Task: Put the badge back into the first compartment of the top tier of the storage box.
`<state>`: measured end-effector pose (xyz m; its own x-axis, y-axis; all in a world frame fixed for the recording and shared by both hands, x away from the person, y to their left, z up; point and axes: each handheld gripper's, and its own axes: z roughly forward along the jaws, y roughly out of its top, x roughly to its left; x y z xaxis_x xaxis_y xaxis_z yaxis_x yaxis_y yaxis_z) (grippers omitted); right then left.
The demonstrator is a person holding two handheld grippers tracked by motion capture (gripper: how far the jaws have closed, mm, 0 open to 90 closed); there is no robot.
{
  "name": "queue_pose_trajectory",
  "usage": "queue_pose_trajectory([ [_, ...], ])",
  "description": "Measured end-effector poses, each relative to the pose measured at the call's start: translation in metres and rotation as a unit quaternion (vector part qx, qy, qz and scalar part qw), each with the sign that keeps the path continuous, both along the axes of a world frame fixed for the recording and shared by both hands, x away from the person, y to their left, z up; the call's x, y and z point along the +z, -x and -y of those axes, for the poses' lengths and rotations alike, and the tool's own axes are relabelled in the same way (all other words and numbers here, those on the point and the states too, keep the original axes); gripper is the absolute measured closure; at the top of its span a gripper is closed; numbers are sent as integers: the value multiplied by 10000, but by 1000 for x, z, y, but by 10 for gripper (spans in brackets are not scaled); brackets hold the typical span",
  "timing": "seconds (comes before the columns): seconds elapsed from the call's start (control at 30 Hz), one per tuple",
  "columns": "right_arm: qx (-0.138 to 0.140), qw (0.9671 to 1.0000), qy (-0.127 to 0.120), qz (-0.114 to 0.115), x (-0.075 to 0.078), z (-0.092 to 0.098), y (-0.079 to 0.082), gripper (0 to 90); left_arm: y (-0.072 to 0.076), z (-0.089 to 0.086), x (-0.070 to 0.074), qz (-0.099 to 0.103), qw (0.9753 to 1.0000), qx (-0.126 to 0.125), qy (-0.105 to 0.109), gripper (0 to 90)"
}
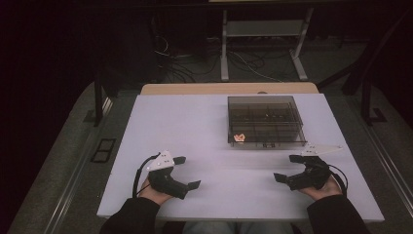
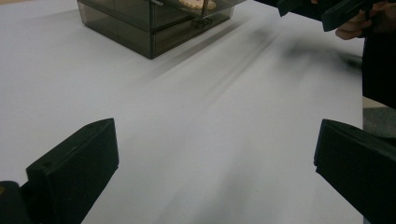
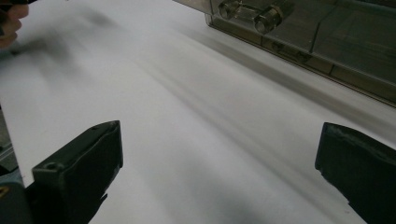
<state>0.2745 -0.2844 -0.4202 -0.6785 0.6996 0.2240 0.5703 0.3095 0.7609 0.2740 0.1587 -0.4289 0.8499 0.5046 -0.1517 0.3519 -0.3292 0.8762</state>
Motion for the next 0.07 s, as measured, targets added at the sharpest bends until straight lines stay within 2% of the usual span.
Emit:
queue_pose_trajectory([
  [0.07,-30,10000,-6,35,-1,0,0,2,0,0,0,1,10000,1,21,0],
])
